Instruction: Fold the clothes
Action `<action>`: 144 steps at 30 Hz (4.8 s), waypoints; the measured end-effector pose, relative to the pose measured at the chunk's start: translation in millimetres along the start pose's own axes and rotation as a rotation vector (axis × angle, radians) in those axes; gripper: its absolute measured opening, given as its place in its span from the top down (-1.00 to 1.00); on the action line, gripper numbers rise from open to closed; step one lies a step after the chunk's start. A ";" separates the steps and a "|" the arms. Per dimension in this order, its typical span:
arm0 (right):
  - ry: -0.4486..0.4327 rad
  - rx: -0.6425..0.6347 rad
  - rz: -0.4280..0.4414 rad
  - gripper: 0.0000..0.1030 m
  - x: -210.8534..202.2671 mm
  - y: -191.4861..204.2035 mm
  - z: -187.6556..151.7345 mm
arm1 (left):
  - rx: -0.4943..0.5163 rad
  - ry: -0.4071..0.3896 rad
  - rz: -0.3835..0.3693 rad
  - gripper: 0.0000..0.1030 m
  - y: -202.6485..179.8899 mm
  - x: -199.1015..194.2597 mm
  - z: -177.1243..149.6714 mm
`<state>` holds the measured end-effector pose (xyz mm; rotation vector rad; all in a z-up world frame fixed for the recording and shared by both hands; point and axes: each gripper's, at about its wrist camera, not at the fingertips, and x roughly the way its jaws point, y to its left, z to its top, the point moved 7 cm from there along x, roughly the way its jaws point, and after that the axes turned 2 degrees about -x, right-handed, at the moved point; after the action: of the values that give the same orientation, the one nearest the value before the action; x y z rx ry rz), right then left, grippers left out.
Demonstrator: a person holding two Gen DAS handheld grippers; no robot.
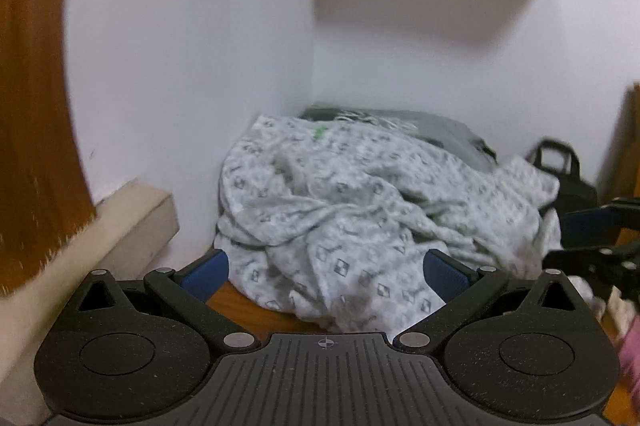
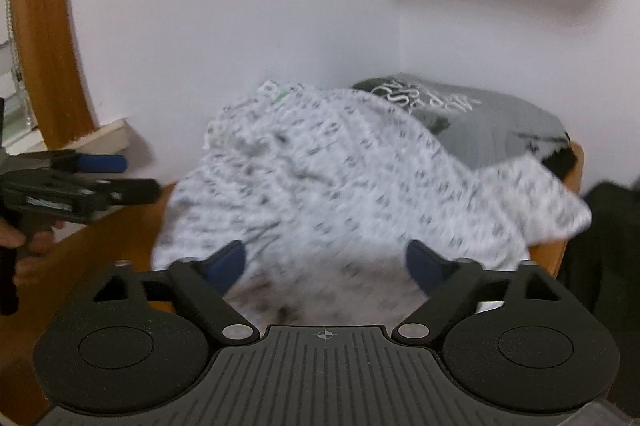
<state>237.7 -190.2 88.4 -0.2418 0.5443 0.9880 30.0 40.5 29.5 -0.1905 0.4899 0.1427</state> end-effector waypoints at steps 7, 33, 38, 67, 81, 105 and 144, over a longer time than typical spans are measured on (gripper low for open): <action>0.052 -0.030 0.033 0.33 28.3 -55.0 3.1 | -0.087 0.032 -0.001 -0.31 -3.4 14.7 -11.1; 0.101 -0.179 0.270 0.28 34.4 -99.0 -33.0 | -0.094 -0.023 0.420 0.74 4.0 -122.6 -12.6; 0.102 -0.195 0.325 0.28 36.1 -80.5 -32.6 | -0.124 -0.027 0.518 0.74 16.8 -184.7 -33.0; 0.144 -0.256 0.468 0.03 32.8 -36.4 -32.6 | -0.070 0.007 0.401 -0.18 -42.0 -106.3 -28.6; 0.070 -0.240 0.347 0.03 102.4 -35.9 52.5 | -0.074 0.066 0.353 -0.23 -29.2 -48.7 -32.1; -0.047 -0.221 0.459 0.95 149.1 -22.4 121.5 | -0.088 0.048 0.297 -0.23 -13.5 -32.9 -5.2; 0.069 -0.183 0.371 0.30 43.6 -85.2 24.0 | 0.021 0.152 0.195 0.27 4.0 135.9 83.2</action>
<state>336.1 -194.1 81.0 -0.3465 0.5738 1.3965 185.5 74.6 35.8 -0.1336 0.6615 0.3151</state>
